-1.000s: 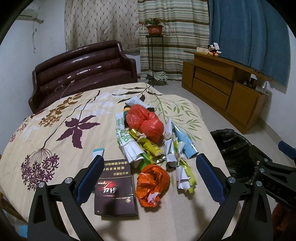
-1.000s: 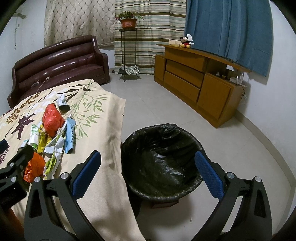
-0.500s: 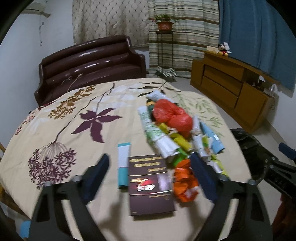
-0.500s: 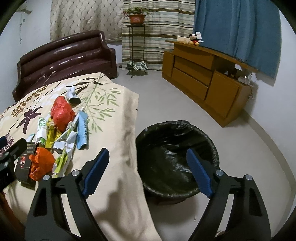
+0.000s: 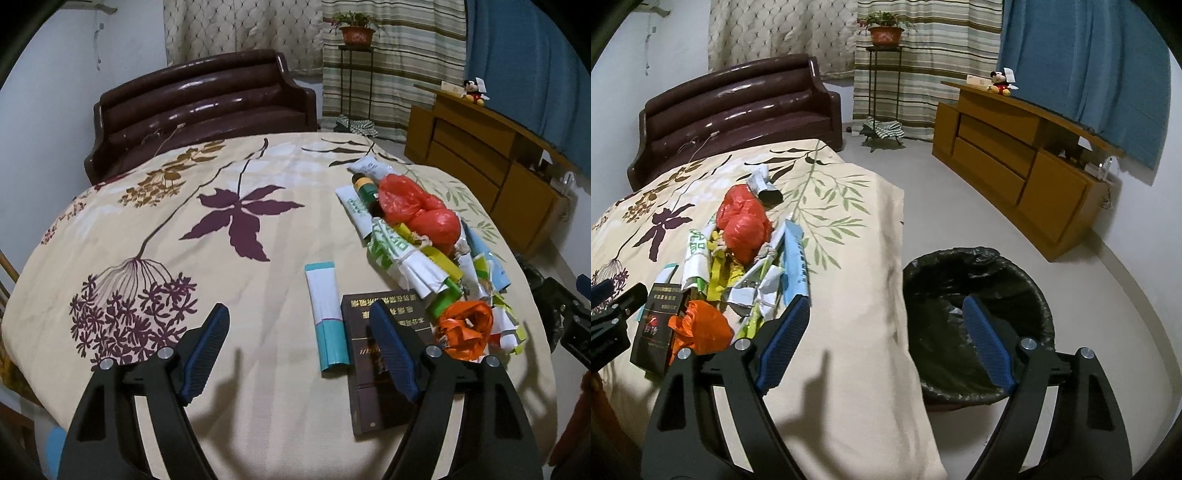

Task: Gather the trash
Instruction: 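Lower the left gripper onto the white-and-teal tube and close it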

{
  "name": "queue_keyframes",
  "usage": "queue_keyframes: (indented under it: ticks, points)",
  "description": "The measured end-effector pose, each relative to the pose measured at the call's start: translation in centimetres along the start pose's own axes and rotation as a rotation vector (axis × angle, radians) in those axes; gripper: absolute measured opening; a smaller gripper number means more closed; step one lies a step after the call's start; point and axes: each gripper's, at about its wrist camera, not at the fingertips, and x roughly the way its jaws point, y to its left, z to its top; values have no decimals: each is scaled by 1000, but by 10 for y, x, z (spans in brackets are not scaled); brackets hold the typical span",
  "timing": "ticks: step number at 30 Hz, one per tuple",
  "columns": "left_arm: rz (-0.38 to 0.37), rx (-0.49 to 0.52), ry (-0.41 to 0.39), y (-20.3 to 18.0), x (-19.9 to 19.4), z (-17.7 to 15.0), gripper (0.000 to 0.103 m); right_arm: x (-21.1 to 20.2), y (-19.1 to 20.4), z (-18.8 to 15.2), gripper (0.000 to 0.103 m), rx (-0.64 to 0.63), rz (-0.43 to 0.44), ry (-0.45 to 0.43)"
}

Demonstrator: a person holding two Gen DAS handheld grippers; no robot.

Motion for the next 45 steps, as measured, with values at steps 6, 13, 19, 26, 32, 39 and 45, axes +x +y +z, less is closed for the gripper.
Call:
queue_keyframes:
  ticks: [6,13,19,26,32,39,45]
  points:
    - [-21,10,-1,-4,-2,-1,76,3,7,0,83,-13,6,7]
    - [15,-22,20,12,3,0,76,1,4,0,83,-5,3,6]
    - [51,-16,56,21,12,-5,76,2,3,0,83,-7,4,9]
    - [20,-8,61,14,16,-3,76,2,4,-1,83,-14,0,12]
    - [-7,-2,70,7,23,1,76,5,5,-3,83,-17,1,19]
    - [-56,-22,97,12,30,6,72,6,6,-3,83,-15,3,20]
    - [-37,-12,96,14,29,4,69,6,6,-3,83,-15,3,22]
